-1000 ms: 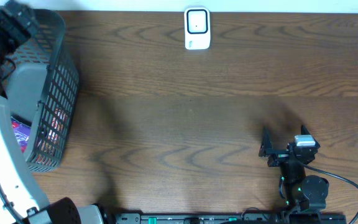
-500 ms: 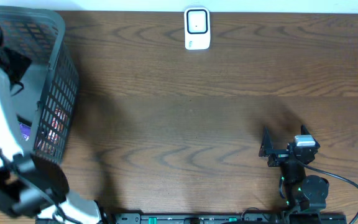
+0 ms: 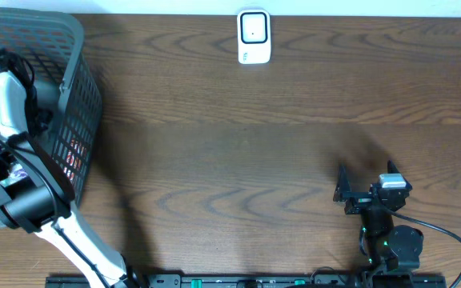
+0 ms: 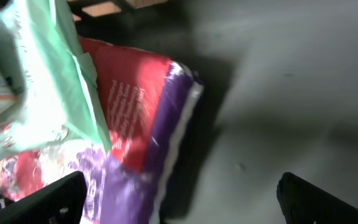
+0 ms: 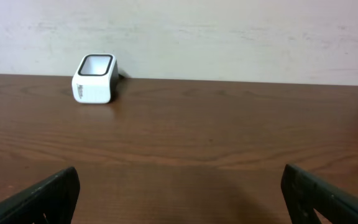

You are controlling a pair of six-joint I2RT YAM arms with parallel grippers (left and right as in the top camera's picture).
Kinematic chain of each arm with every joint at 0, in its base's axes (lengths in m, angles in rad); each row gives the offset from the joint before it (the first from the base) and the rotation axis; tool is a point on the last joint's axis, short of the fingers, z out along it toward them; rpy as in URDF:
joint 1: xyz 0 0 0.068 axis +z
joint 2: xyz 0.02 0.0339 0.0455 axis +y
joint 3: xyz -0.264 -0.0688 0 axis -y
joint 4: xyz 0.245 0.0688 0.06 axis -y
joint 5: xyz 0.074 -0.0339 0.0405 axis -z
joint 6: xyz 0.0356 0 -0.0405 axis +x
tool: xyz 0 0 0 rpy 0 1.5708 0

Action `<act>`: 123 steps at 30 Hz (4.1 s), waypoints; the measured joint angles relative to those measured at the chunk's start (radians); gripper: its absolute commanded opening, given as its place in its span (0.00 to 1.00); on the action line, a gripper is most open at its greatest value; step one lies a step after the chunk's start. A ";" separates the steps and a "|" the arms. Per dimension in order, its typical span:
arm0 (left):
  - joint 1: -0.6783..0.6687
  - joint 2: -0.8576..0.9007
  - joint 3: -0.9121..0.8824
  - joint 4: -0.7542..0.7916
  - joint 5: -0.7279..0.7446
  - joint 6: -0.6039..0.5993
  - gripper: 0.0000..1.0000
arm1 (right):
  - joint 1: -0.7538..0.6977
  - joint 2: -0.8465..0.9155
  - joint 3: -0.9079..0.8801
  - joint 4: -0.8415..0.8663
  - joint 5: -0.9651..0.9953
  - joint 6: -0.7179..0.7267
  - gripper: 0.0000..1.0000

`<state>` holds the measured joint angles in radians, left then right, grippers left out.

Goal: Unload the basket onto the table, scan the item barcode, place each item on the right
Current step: 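Reach the left gripper into the basket and grasp the pink-purple pack, then carry the pink-purple pack with the left gripper and drop it before the scanner, then reach the left gripper into the basket and grasp the green wipes pack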

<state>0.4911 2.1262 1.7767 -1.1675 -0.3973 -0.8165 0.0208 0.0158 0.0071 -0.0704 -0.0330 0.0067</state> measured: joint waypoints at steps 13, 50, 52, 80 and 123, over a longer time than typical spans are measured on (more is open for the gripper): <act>0.056 0.060 -0.046 -0.029 -0.013 -0.025 0.65 | 0.000 0.000 0.000 0.000 0.000 0.000 0.99; 0.050 -0.590 0.040 0.225 0.393 0.171 0.07 | 0.000 0.000 0.000 0.000 0.000 0.000 0.99; 0.050 -0.655 0.044 0.233 0.414 0.172 0.07 | 0.000 0.000 0.000 0.000 0.000 0.000 0.99; -0.662 -0.571 0.040 0.489 0.801 0.370 0.07 | 0.000 0.000 0.000 0.000 0.000 0.000 0.99; -0.597 -0.487 0.063 0.397 0.573 0.329 0.82 | 0.000 0.000 0.000 0.000 0.000 0.000 0.99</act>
<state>-0.1055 1.6390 1.8397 -0.7704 0.1761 -0.4877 0.0208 0.0158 0.0071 -0.0704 -0.0330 0.0071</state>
